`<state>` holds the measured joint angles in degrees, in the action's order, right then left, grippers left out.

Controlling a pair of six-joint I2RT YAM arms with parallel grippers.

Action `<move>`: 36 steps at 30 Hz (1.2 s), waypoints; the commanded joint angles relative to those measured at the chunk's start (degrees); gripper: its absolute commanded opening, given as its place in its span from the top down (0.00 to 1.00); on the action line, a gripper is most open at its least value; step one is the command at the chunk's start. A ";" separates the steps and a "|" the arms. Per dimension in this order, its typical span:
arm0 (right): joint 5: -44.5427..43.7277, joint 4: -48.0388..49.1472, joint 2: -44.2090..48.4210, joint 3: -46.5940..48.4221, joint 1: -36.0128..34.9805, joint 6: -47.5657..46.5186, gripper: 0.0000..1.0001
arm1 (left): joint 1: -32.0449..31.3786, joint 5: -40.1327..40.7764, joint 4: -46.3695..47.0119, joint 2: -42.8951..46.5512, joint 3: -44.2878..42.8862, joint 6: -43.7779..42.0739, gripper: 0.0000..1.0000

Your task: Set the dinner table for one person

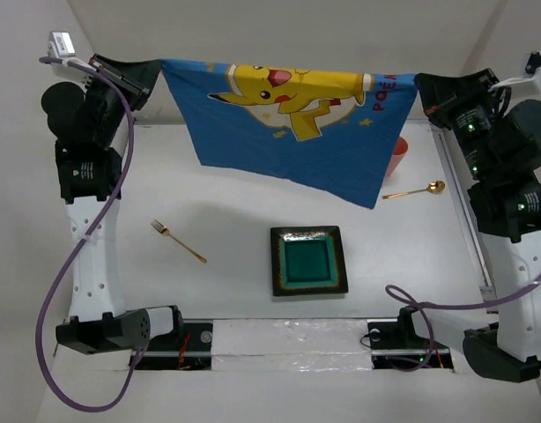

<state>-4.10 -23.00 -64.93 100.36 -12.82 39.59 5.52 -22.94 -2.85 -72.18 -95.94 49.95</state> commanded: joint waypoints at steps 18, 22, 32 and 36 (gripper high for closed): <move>7.08 3.33 -31.36 14.40 6.49 -1.80 1.00 | 0.46 1.23 8.63 -16.31 -0.65 2.94 1.00; 8.75 1.47 -37.01 25.84 7.11 0.31 1.00 | -0.06 0.61 12.25 -16.24 -1.09 4.80 1.00; 11.74 14.02 -26.85 -8.21 7.11 -2.50 1.00 | 0.55 -2.55 21.48 -9.74 29.35 -3.01 1.00; 11.22 19.40 -26.21 -23.43 7.11 -4.70 1.00 | 0.55 -4.30 27.01 -10.69 42.30 -4.52 1.00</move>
<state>6.50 -9.32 -90.08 83.24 -6.00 37.45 5.74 -24.45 17.82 -82.54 -60.53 48.34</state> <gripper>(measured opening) 0.020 0.007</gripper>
